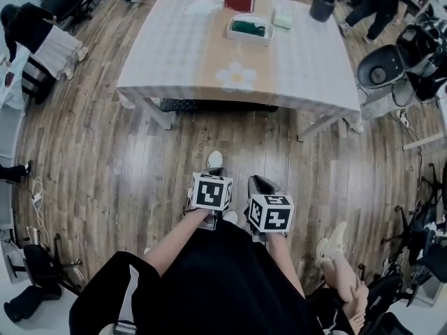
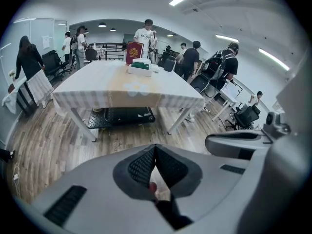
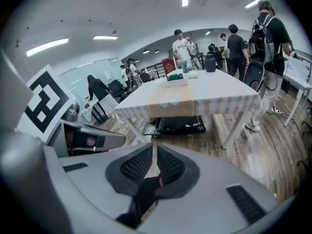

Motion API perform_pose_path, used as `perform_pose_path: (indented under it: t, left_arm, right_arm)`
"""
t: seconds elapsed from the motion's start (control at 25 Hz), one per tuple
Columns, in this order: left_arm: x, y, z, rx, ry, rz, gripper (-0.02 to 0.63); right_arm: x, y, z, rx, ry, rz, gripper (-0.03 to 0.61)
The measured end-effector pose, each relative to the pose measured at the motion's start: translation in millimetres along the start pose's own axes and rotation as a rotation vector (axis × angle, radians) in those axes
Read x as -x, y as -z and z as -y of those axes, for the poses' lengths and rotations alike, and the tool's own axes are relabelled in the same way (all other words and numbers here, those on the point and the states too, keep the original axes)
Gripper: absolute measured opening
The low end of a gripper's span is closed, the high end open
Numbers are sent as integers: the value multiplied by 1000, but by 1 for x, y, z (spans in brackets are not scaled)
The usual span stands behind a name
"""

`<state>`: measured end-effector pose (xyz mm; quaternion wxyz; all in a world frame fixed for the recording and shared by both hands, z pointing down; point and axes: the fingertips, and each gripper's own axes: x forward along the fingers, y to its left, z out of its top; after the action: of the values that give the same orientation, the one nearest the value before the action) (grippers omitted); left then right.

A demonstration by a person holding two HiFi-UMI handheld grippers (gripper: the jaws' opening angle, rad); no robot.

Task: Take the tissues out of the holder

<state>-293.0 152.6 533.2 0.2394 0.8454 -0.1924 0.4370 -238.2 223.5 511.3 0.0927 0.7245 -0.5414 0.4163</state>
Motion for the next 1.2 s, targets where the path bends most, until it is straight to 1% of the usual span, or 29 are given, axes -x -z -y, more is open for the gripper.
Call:
perform_pose_path:
  t: [0.16,0.4,0.52,0.64,0.84,0.92,1.0,1.04,1.2]
  left_arm:
    - [-24,-46,-8,-14,31,23,2]
    - [-58,-122,-26,-39,73,19,2]
    - [-68,-157,-42,-50,86,22,1]
    - [-79,-187,-63,-39,86,28,2]
    - [-98,-223,-93,-13,102,16,2]
    - [-105,-236,-103,-10,111,15,0]
    - [-114,-248,-111,-13,124,8,1]
    - [-118,-254,-114,-15,129,7,2]
    - [-132,-278,-122,-2,145,3,2]
  right_arm:
    - [-24,-37,14,0,26,12,21]
    - [-71,-121,31,-1,54,28,21]
    - [-96,-159,30,8,60,37,26]
    - [-122,-188,24,26,48,26,44]
    - [-162,-230,16,67,33,0,51]
    - [-178,-244,13,80,19,-14,69]
    - [-193,-254,11,84,6,-32,116]
    - [-200,-259,12,80,5,-38,127]
    - [-219,-279,21,71,31,-47,127]
